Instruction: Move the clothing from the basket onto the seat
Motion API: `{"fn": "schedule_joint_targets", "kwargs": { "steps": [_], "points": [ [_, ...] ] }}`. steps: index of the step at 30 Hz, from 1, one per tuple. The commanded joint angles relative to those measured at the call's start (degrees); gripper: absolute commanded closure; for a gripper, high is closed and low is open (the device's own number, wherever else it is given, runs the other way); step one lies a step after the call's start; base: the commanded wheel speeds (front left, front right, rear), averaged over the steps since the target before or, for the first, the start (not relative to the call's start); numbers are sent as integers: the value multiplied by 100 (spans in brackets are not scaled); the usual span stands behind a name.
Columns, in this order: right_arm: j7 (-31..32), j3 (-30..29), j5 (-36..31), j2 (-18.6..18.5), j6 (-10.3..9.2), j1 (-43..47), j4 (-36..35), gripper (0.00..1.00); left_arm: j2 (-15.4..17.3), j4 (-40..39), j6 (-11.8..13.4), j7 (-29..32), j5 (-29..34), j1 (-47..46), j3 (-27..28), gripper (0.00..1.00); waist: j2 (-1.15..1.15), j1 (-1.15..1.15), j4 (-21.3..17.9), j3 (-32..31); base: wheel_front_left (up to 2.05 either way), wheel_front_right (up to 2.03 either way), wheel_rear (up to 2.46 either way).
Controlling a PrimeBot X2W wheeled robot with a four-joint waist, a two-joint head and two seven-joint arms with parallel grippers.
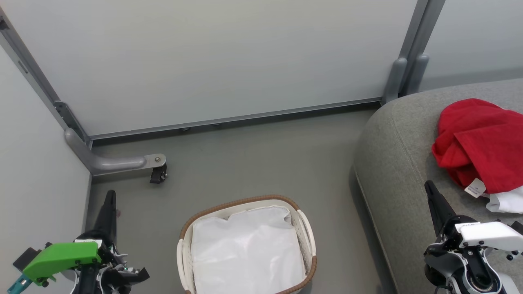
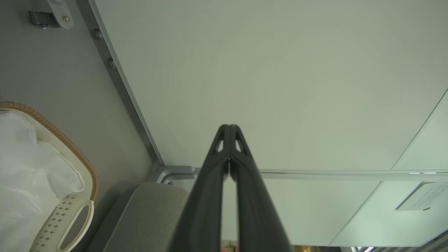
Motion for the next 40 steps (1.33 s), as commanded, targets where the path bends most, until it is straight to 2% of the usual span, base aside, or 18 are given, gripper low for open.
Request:
{"fn": "schedule_joint_targets", "kwargs": {
  "steps": [1, 40],
  "points": [
    [13, -12, 18, -34, 0, 62, -15, 100, 38, -6, -33, 18, -19, -60, 14, 100, 0, 0, 0, 0, 0, 0, 0],
    [13, -11, 18, -34, 0, 62, -14, 100, 38, -6, -33, 17, -20, -60, 14, 100, 0, 0, 0, 0, 0, 0, 0]
  ]
}}
